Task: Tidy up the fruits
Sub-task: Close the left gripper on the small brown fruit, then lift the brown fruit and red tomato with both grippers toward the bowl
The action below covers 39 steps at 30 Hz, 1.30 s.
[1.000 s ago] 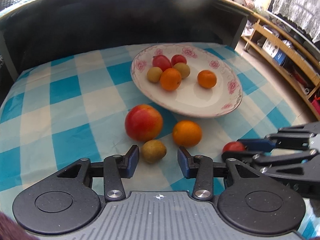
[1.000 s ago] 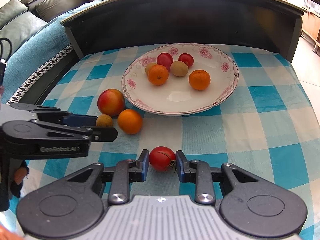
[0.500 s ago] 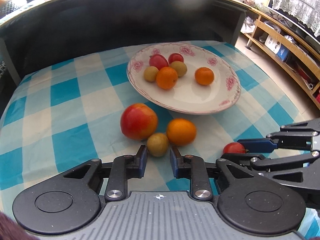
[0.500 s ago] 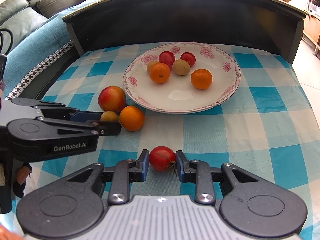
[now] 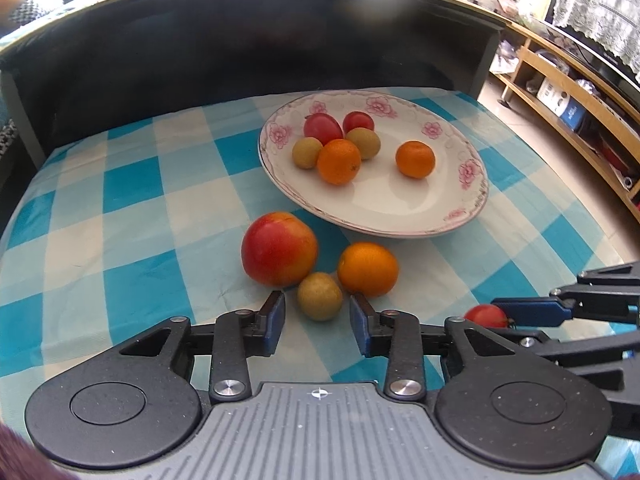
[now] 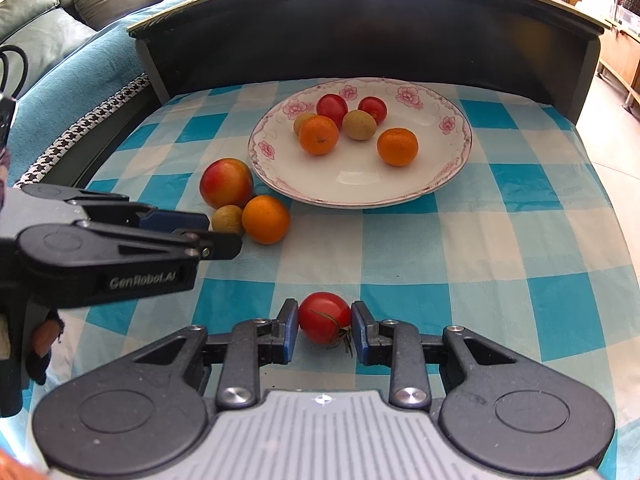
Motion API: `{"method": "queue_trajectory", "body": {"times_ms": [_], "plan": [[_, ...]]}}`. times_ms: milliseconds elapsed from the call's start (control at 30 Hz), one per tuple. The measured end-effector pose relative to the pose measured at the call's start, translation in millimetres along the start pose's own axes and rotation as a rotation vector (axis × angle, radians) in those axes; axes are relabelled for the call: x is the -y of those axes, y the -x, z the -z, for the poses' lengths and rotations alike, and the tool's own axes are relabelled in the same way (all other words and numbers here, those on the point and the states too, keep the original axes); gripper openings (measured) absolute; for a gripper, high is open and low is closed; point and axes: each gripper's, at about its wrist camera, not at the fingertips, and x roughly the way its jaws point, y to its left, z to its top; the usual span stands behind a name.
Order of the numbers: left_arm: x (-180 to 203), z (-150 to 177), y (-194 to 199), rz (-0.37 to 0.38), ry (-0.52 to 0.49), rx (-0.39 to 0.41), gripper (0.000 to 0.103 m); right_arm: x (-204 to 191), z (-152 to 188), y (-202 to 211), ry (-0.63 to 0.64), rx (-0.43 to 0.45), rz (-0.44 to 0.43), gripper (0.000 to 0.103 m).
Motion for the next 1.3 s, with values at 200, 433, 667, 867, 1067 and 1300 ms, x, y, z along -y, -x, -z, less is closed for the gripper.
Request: {"method": "queue_trajectory", "body": {"times_ms": [200, 433, 667, 867, 1067, 1300], "plan": [[5.8, 1.3, -2.5, -0.009, -0.013, 0.017, 0.043, 1.5, -1.7, -2.9, -0.008, 0.008, -0.007, 0.031], [7.8, 7.8, 4.6, -0.006, -0.026, -0.002, 0.032, -3.6, -1.4, -2.3, 0.011, -0.001, 0.001, 0.031], [18.6, 25.6, 21.0, -0.008, -0.082, -0.046, 0.032, -8.0, 2.6, 4.6, 0.029, -0.011, 0.009, 0.031], [27.9, 42.0, 32.5, -0.001, -0.092, -0.065, 0.032, -8.7, 13.0, 14.7, 0.039, -0.027, 0.031, 0.031], [35.0, 53.1, 39.3, 0.000, -0.103, -0.058, 0.034, -13.8, 26.6, 19.8, 0.066, -0.034, 0.055, 0.032], [34.7, 55.5, 39.8, 0.002, -0.090, -0.038, 0.036, -17.9, 29.9, 20.3, 0.075, -0.022, 0.075, 0.033]]}}
